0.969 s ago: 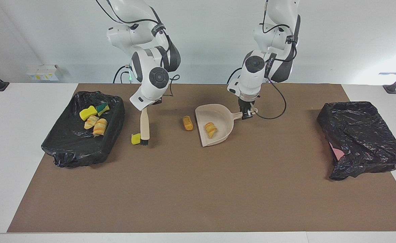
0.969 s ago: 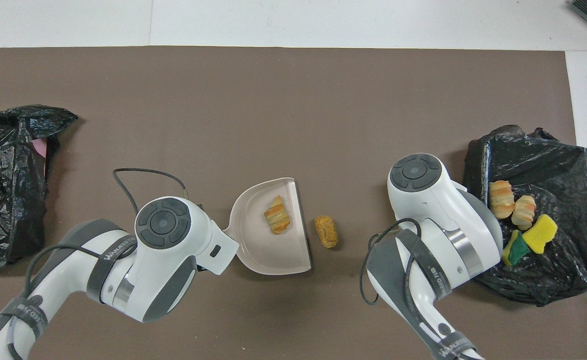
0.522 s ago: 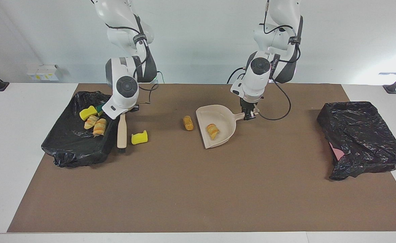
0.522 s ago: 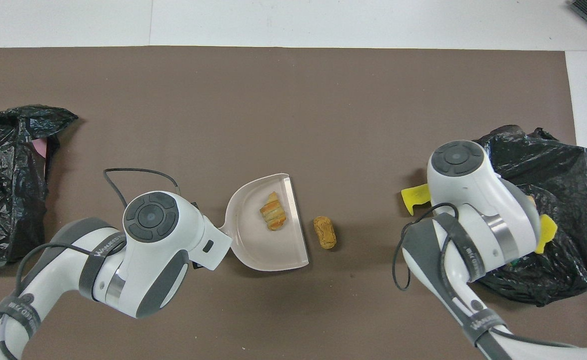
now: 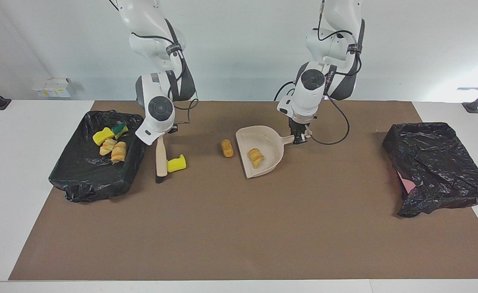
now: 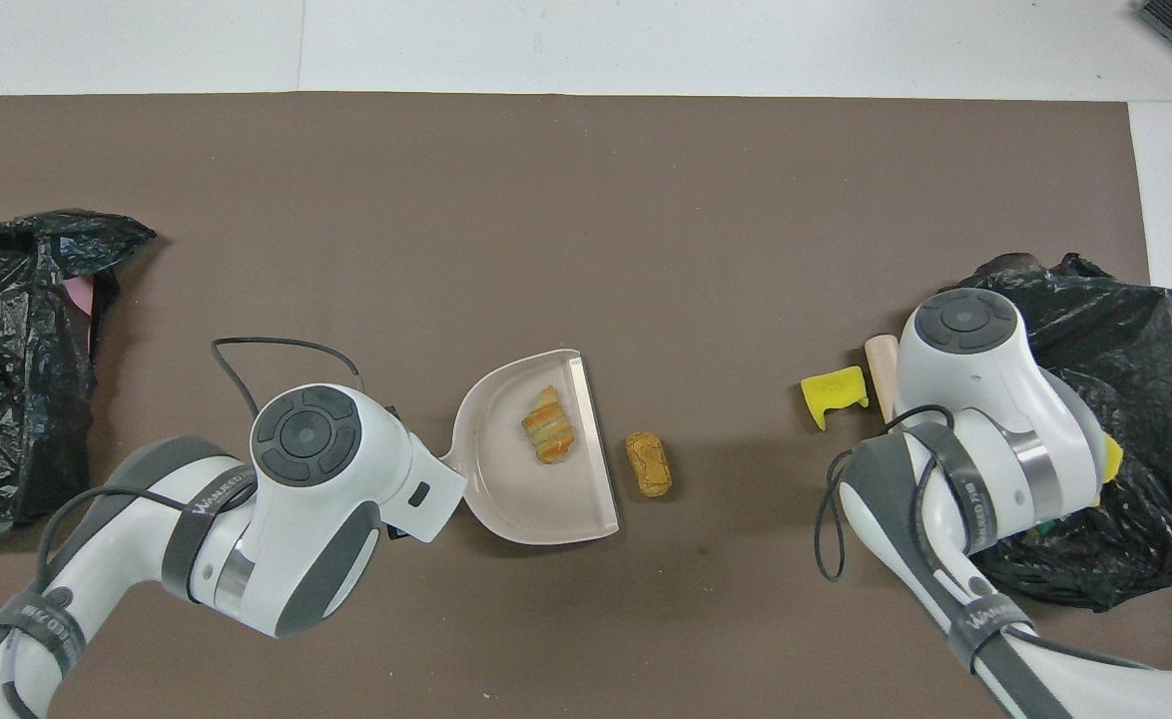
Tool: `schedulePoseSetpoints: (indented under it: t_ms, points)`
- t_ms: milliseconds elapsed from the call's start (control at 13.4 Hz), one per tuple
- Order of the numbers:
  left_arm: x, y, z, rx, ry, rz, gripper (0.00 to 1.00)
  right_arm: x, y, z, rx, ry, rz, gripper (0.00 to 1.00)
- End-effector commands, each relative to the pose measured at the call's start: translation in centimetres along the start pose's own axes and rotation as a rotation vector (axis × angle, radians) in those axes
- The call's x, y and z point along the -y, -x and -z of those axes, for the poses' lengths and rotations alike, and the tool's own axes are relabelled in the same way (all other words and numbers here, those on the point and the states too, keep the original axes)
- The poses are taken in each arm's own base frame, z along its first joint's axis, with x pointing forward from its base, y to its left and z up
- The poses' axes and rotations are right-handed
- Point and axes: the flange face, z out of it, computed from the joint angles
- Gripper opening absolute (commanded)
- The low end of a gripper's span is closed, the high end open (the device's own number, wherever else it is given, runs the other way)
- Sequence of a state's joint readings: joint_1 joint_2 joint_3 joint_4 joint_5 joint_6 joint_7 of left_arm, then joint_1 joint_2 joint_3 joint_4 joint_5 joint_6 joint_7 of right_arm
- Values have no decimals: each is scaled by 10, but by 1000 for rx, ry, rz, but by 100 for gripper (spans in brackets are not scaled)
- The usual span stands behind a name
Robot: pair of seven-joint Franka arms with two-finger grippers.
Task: Sweep and dump trash in bin
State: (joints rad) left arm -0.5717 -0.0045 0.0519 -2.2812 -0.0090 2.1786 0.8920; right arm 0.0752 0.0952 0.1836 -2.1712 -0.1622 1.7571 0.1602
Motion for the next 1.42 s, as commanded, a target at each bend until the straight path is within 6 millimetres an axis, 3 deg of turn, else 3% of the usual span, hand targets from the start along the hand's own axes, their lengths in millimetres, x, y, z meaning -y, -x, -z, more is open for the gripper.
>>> schedulePoseSetpoints:
  t_ms: [0, 224, 373, 522, 596, 894, 1341]
  points:
    - [-11, -2, 4, 5, 10, -7, 0, 60, 20, 4, 1, -49, 87, 0]
    - [-33, -25, 7, 59, -40, -48, 0, 124, 34, 10, -18, -97, 135, 0]
    - [-38, -28, 7, 71, -35, -7, 0, 158, 38, 15, -57, -186, 126, 0]
    - [-38, -32, -3, 73, -34, -2, 0, 206, 47, 16, -92, -228, 100, 0]
    - [-37, -35, -8, 74, -35, -6, 0, 218, 46, 17, -104, -259, 65, 0]
    - [-23, -32, -7, 56, -45, 4, 0, 221, 38, 35, -69, -278, 31, 0]
    - [37, 15, -14, -62, -30, -1, 0, 197, 27, 46, -56, -285, -36, 0]
